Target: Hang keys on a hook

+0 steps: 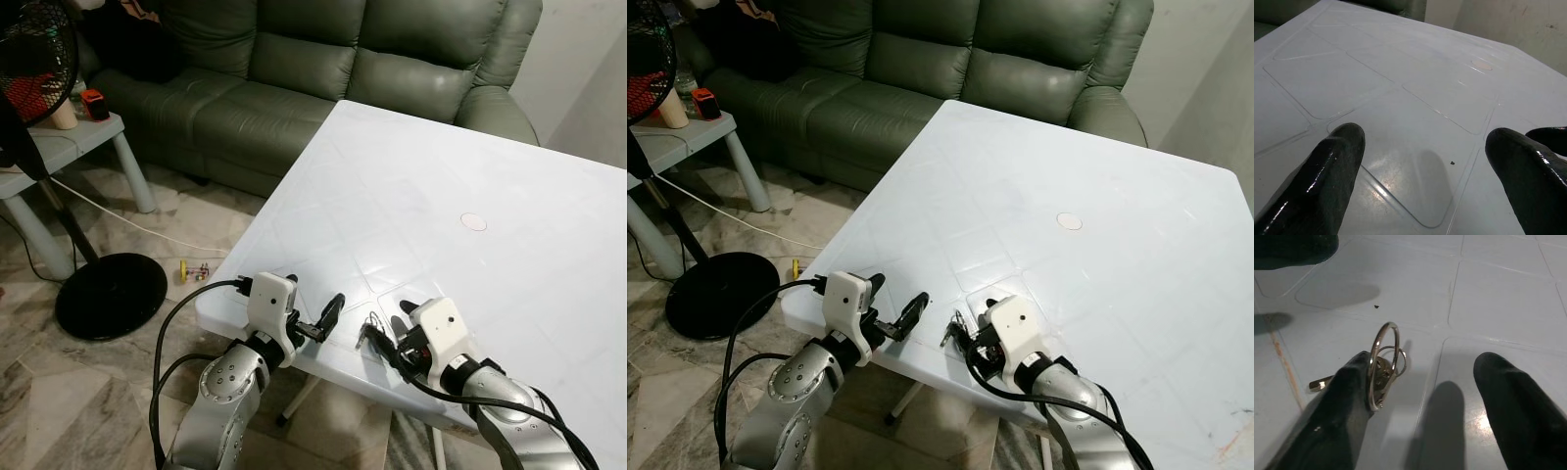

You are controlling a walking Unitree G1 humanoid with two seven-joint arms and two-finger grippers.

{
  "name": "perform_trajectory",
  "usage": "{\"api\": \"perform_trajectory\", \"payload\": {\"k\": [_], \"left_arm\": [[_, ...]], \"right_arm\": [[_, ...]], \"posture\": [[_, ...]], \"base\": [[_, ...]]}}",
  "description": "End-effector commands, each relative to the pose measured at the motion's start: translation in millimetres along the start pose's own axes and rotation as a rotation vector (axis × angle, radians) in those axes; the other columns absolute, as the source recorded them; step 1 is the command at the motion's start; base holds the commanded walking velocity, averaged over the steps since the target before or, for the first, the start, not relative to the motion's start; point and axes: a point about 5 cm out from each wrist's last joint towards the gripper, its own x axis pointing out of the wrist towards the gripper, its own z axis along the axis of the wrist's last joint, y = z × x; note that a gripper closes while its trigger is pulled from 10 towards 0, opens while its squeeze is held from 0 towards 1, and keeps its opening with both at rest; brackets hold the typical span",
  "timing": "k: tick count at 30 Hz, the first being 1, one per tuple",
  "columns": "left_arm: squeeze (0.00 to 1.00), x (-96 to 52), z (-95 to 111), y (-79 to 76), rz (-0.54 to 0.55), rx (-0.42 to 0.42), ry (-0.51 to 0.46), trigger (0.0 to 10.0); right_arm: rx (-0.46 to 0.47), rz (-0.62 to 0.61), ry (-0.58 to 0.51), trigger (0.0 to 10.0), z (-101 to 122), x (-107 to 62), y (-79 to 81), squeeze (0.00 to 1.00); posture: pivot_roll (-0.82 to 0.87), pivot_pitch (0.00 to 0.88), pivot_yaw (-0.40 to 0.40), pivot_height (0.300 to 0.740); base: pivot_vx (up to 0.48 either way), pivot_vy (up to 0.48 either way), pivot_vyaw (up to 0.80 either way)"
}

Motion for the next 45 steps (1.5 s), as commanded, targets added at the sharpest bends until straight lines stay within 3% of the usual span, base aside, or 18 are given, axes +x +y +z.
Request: {"api": "perform_trajectory", "payload": {"k": [1,26,27,28,30,35,45], "left_arm": [[0.00,2.6,1,-2.3,-0.008,-0.004,-0.003,10.0],[0.00,0.9,-2,-2.8,0.001,-0.010,0.003,10.0],[0.00,0.7,-2,-2.9,0.001,-0.009,0.003,10.0],[0.00,0.7,-2,-2.9,0.001,-0.009,0.003,10.0],[0.00,0.7,-2,-2.9,0.001,-0.009,0.004,10.0],[0.00,1.0,-2,-3.1,-0.001,-0.010,0.004,10.0],[0.00,1.9,-2,-2.9,-0.002,-0.007,0.004,10.0]], "right_arm": [[-0.004,-0.017,0.029,0.0,-5,-4.8,-3.1,0.00],[0.036,-0.020,-0.022,0.0,-1,-8.1,-6.6,0.00],[0.041,-0.012,-0.043,0.9,1,-7.7,-6.9,0.00],[0.043,-0.006,-0.059,0.9,2,-7.4,-6.9,0.00],[0.030,-0.013,-0.060,10.0,2,-7.2,-8.4,0.00],[0.079,-0.006,-0.055,10.0,1,-6.3,-11.4,0.00],[0.071,-0.018,-0.094,10.0,3,-8.5,-13.8,0.00]], "posture": [[0.03,0.076,-0.090,0.740],[0.03,0.078,-0.095,0.740],[0.03,0.078,-0.095,0.740],[0.03,0.078,-0.095,0.740],[0.03,0.077,-0.095,0.740],[0.03,0.075,-0.094,0.740],[0.03,0.075,-0.093,0.740]], "base": [[0.000,0.000,0.00],[0.000,0.000,0.00],[0.000,0.000,0.00],[0.000,0.000,0.00],[0.000,0.000,0.00],[0.000,0.000,0.00],[0.000,0.000,0.00]]}}
